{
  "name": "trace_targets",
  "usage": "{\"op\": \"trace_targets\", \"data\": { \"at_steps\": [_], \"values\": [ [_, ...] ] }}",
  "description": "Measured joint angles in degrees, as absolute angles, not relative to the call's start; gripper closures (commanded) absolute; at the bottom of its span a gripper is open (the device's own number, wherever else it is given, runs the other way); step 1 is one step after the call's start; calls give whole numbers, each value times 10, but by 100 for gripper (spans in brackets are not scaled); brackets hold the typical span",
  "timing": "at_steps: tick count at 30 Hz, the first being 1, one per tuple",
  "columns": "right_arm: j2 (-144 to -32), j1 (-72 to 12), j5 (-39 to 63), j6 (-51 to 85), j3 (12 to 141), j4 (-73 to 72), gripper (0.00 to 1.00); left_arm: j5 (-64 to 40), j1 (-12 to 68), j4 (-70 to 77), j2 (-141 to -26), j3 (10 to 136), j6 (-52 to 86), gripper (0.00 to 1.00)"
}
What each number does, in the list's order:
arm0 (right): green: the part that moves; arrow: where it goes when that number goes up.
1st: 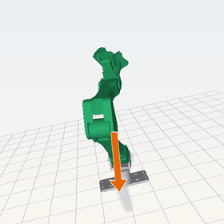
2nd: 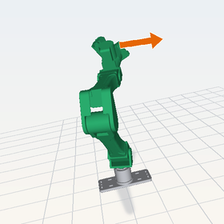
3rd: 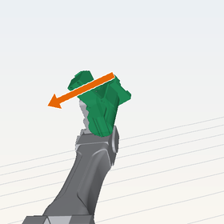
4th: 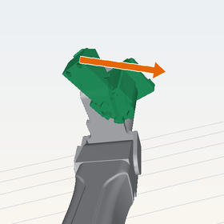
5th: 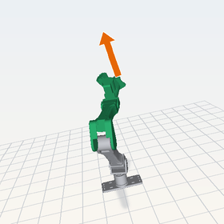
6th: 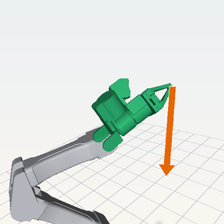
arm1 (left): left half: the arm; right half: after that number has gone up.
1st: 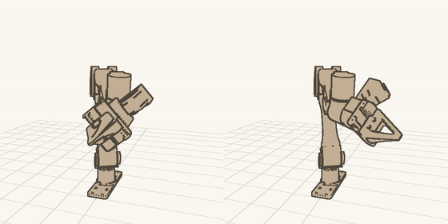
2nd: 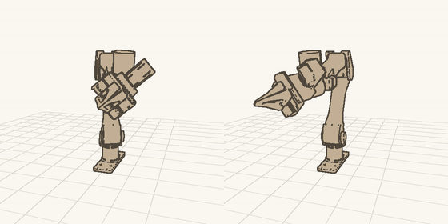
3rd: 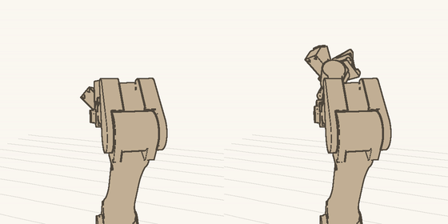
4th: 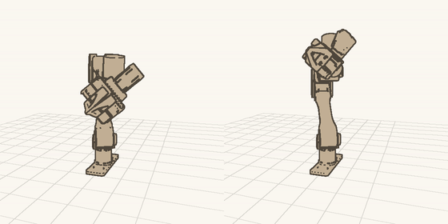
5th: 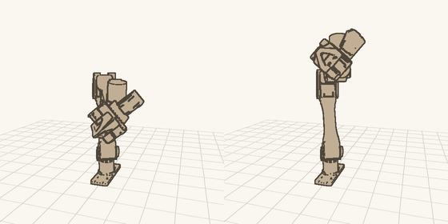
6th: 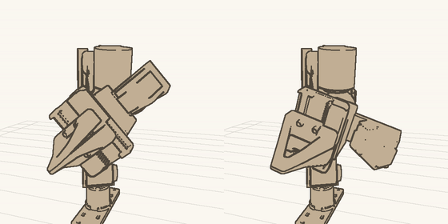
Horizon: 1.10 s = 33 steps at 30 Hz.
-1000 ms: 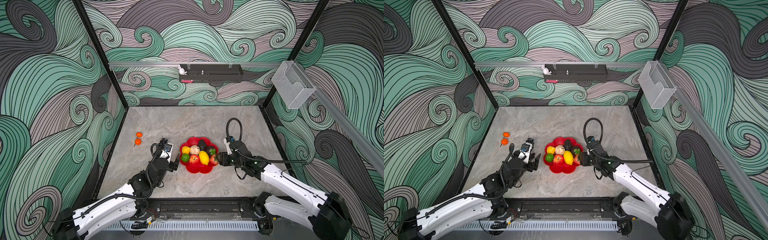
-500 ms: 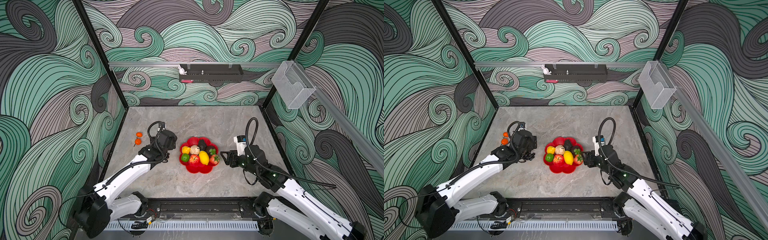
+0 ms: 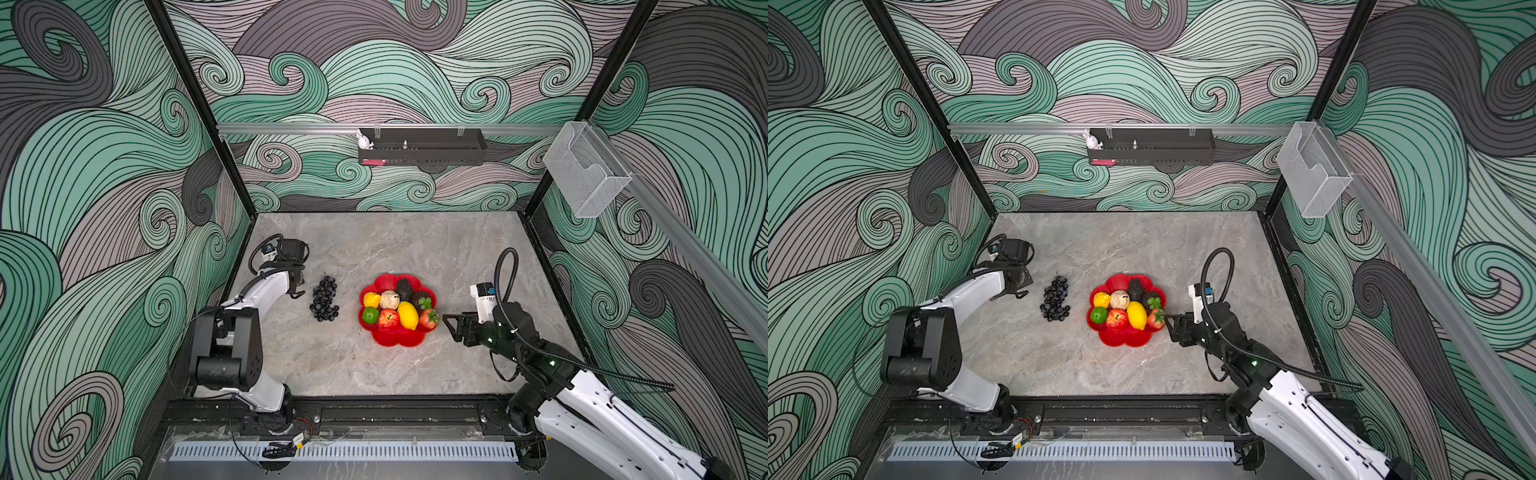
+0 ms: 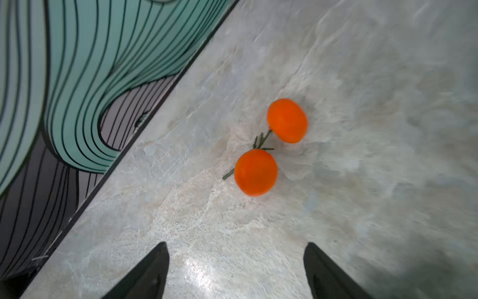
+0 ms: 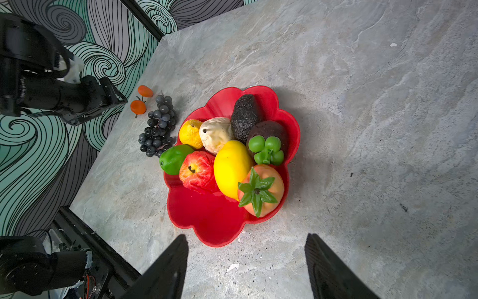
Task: Arrange fruit in a fruit bowl
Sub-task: Pick up the fruits from the middle-left of the table.
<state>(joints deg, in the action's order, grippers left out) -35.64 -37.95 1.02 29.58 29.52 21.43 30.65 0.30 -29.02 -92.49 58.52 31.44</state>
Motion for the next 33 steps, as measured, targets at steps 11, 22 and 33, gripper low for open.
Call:
{"op": "trace_targets", "data": {
  "at_steps": [11,22,33],
  "values": [
    [-348,-380,15,292,293,218,25,190,-75,-329,-1035,672,301,28],
    [-363,-380,15,291,293,218,25,144,-78,-348,-1089,727,273,32],
    [-368,-380,15,291,293,218,23,143,-79,-374,-1127,770,262,47]
  ]
}}
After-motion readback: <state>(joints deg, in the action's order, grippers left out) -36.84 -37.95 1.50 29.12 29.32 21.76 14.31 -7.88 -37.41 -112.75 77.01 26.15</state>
